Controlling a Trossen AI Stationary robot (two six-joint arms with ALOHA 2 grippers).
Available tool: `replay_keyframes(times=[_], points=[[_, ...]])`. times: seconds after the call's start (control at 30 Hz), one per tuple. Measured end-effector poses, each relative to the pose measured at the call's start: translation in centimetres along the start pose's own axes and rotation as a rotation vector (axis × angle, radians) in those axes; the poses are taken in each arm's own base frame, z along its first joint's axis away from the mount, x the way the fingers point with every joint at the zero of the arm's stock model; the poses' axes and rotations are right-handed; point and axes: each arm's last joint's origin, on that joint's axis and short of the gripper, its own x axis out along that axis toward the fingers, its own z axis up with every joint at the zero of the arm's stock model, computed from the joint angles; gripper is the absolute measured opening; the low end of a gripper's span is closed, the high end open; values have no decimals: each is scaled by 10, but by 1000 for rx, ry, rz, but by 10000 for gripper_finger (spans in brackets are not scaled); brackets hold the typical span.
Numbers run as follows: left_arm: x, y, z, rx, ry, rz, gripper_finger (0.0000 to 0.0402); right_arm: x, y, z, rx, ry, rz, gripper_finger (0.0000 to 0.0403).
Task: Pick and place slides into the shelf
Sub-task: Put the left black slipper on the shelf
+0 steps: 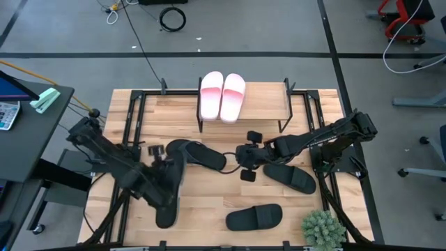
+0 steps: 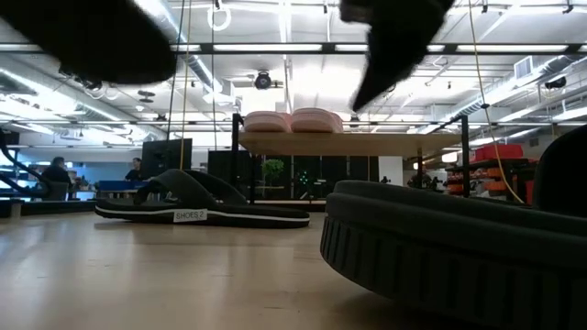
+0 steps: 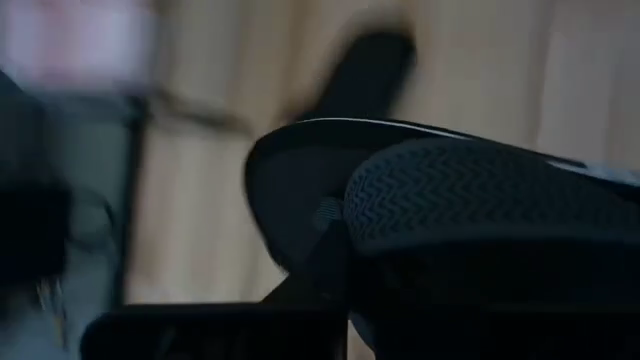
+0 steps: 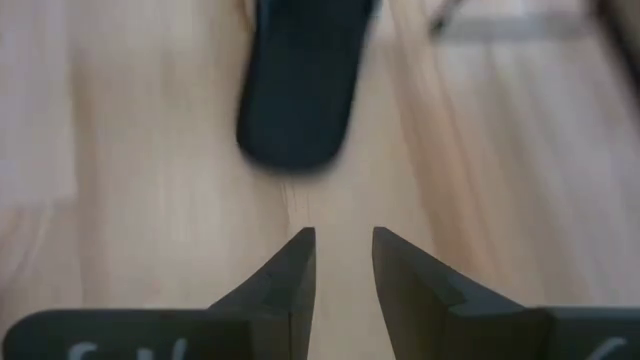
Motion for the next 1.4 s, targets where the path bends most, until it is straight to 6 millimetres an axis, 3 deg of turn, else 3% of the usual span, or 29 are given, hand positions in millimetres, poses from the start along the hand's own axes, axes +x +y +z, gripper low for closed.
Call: replay_keyframes(times=[0.1,0.23,0.33,0.47,0.57,0.73,0.87,1.1,1.4], points=[[-11,23,23,48,-129,66,12,-4,4,-16,89,122,-37,107],[-11,54,51,113,-221,182,19,-16,22,-34,150,199,-55,107],[1,76,76,126,-287,237,24,-27,42,-45,133,198,-26,106],[18,113,108,7,-427,197,12,-44,70,-62,125,152,-10,106],[28,141,125,29,-555,99,12,-58,85,-76,162,94,-49,106],[46,186,140,-36,-686,116,15,-77,97,-99,253,8,-128,106],[80,208,154,-79,-731,105,13,-85,99,-109,293,-38,-175,106],[150,223,183,-144,-837,136,16,-86,95,-110,319,-79,-220,106],[227,243,191,-246,-871,212,16,-86,95,-109,334,-82,-221,106]])
